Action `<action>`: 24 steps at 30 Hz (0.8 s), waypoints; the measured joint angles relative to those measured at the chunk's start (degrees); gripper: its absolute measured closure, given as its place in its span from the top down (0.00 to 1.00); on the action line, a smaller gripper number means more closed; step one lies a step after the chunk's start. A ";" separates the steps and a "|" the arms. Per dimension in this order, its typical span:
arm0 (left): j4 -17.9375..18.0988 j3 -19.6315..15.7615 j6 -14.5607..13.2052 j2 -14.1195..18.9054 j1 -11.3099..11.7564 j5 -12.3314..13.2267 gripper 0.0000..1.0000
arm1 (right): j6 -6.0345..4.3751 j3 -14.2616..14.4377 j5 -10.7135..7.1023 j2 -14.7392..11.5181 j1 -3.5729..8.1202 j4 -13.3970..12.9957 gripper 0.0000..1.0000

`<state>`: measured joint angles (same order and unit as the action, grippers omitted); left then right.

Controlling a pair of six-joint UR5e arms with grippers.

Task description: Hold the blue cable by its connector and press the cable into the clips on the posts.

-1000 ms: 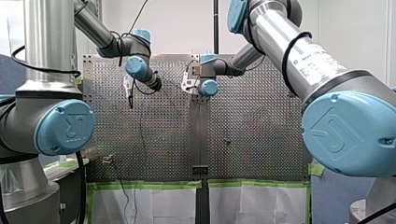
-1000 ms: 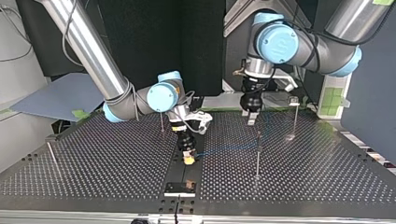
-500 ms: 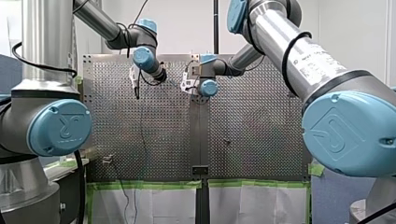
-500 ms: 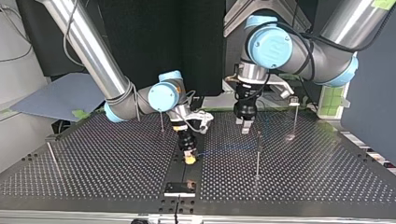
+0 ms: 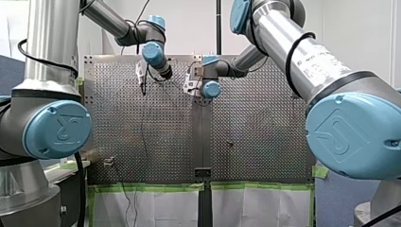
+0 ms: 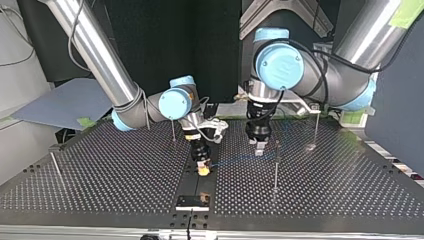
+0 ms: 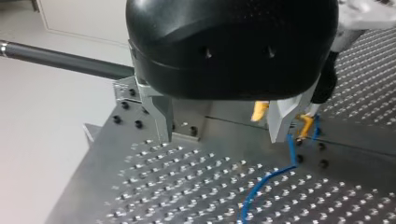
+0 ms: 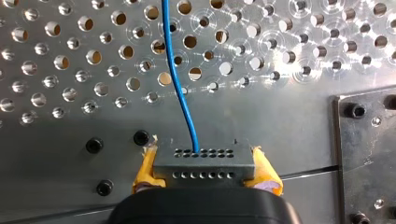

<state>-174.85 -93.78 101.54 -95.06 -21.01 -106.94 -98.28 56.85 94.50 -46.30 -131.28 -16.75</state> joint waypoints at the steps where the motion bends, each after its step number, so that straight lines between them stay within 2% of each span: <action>1: -0.22 0.45 -0.01 -0.19 -0.01 -0.04 1.00 | 0.00 0.00 0.00 0.00 0.00 -0.01 0.00; 12: -3.55 6.00 -2.57 -4.74 -0.23 -1.53 1.00 | 0.07 0.05 0.00 0.01 0.15 0.02 0.00; 24: -4.36 6.60 -4.78 -5.99 0.24 -2.25 1.00 | 0.09 0.03 -0.01 0.08 0.20 0.01 0.00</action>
<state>-179.20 -87.18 96.75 -101.06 -20.78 -109.19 -98.19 56.88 94.48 -46.21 -131.08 -16.73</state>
